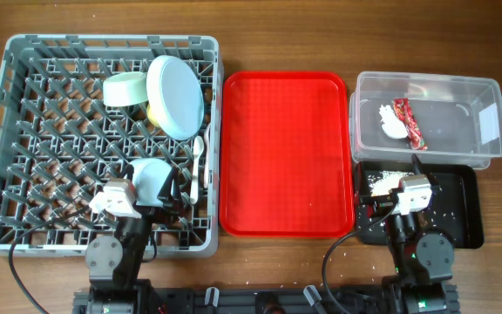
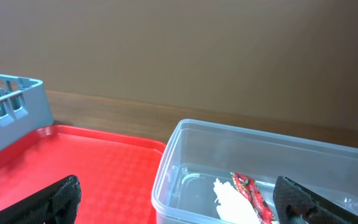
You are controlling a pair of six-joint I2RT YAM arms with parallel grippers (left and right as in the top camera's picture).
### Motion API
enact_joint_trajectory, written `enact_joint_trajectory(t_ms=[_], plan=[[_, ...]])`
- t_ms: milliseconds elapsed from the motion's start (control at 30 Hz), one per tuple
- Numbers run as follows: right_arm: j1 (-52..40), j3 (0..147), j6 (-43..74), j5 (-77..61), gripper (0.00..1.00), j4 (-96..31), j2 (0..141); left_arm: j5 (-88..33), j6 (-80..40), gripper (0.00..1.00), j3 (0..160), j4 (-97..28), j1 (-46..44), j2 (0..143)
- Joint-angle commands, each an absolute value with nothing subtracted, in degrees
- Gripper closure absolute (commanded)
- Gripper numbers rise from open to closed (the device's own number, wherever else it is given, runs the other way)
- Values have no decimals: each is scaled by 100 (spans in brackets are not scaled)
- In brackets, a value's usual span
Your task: Sort waste into correct bins and load items into the dishwasher rack
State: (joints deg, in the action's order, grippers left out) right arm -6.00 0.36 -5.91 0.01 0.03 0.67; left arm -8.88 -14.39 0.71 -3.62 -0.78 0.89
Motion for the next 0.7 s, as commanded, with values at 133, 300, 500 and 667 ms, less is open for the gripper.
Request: enact_joint_trajectory(t_ms=[133, 300, 500, 667], plan=[[-576, 30, -646, -56, 0, 32, 21, -137, -399, 0, 32, -438, -51, 19], [-576, 30, -646, -56, 0, 32, 21, -158, -298, 0, 32, -438, -185, 19], [-576, 30, -646, -56, 0, 32, 21, -163, -189, 0, 32, -434, -250, 27], [-576, 30, -646, -56, 0, 32, 21, -163, -189, 0, 32, -434, -250, 27]])
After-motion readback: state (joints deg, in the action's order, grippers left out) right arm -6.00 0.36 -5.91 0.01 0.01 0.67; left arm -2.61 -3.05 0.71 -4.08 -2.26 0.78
